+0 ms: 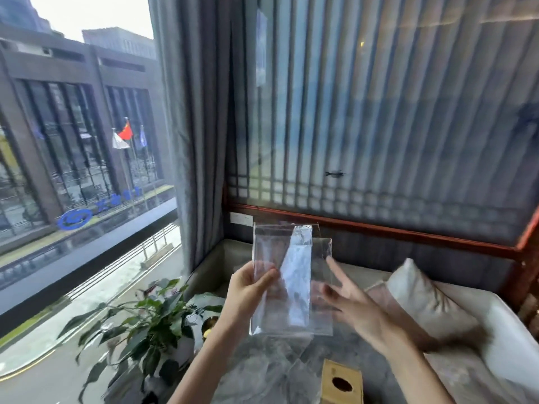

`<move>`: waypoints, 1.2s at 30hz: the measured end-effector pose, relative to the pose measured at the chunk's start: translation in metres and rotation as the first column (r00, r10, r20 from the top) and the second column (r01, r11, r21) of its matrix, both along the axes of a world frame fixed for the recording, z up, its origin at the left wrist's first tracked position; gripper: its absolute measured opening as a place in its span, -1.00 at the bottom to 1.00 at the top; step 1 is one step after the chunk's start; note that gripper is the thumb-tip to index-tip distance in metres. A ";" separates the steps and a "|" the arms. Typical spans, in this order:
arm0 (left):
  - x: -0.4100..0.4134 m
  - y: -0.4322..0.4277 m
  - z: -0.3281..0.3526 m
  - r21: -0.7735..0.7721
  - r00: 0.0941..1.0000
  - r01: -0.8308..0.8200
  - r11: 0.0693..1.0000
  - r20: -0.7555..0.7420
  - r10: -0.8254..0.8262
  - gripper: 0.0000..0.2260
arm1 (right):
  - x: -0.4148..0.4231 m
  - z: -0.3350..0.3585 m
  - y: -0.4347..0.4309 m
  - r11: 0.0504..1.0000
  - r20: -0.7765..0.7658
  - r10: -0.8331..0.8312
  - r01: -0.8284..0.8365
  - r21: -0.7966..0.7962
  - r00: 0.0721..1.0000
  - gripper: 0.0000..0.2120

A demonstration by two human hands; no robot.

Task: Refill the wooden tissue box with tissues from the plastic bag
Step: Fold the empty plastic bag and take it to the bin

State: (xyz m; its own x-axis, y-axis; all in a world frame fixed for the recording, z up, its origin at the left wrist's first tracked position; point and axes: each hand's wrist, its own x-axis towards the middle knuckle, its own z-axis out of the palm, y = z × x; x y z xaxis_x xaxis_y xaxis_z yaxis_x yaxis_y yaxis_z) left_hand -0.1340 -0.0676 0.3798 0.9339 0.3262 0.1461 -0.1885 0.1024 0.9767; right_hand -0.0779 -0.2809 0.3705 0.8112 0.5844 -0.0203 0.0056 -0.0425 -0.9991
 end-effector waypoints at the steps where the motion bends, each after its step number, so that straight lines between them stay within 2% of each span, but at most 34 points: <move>1: -0.003 0.007 -0.004 0.013 1.000 -0.008 1.000 -0.010 0.008 -0.87 | 0.000 -0.010 0.011 1.000 -0.006 0.004 -0.005 -0.014 1.000 0.05; 4: -0.013 0.028 -0.009 0.076 0.996 0.037 0.996 -0.087 -0.030 -0.84 | 0.000 -0.020 0.034 0.999 -0.024 -0.049 0.048 -0.015 0.999 -0.32; 6: -0.021 0.042 -0.011 0.062 0.987 0.093 0.994 -0.139 -0.083 -0.84 | -0.003 -0.020 0.045 0.999 -0.039 -0.032 0.032 -0.009 0.999 -0.49; 8: -0.028 0.052 -0.015 0.035 0.986 0.073 0.997 -0.154 -0.067 -0.83 | -0.010 -0.020 0.054 0.999 -0.059 0.024 -0.026 -0.029 0.998 -0.47; 11: -0.035 0.065 -0.024 0.079 0.987 0.024 0.997 -0.161 -0.011 -0.80 | -0.017 -0.020 0.070 0.992 -0.014 0.077 -0.078 -0.100 0.997 -0.49; 14: -0.044 0.079 -0.031 -0.035 0.963 0.205 0.978 -0.171 -0.208 -0.69 | -0.017 -0.024 0.074 0.995 -0.013 0.071 -0.072 -0.062 0.997 -0.63; 17: -0.055 0.085 -0.036 -0.153 0.919 0.321 0.934 -0.189 -0.347 -0.62 | -0.013 -0.024 0.061 0.994 -0.107 0.105 -0.100 0.049 0.989 -0.61; 20: -0.060 0.074 -0.039 -0.098 0.928 0.314 0.944 -0.175 -0.327 -0.59 | -0.007 -0.025 0.040 0.979 -0.217 0.184 -0.159 0.130 0.959 -0.53; 24: -0.066 0.038 -0.040 -0.121 0.959 0.238 0.964 -0.128 -0.253 -0.83 | -0.004 -0.026 0.012 0.971 -0.294 0.209 -0.162 0.175 0.933 -0.52; 26: -0.069 0.018 -0.044 -0.137 0.962 0.228 0.964 -0.120 -0.245 -0.87 | -0.003 -0.027 -0.003 0.975 -0.319 0.191 -0.140 0.175 0.928 -0.55; 29: -0.075 -0.011 -0.057 -0.197 0.960 0.244 0.950 -0.092 -0.265 -0.85 | -0.004 -0.033 -0.029 0.981 -0.363 0.170 -0.124 0.149 0.916 -0.56; 33: -0.081 -0.041 -0.075 -0.315 0.945 0.290 0.904 -0.056 -0.323 -0.67 | -0.011 -0.044 -0.055 0.985 -0.451 0.142 -0.080 0.155 0.881 -0.64; 36: -0.089 -0.054 -0.085 -0.399 0.952 0.262 0.879 -0.042 -0.303 -0.72 | -0.020 -0.046 -0.062 0.982 -0.489 0.128 -0.041 0.185 0.863 -0.74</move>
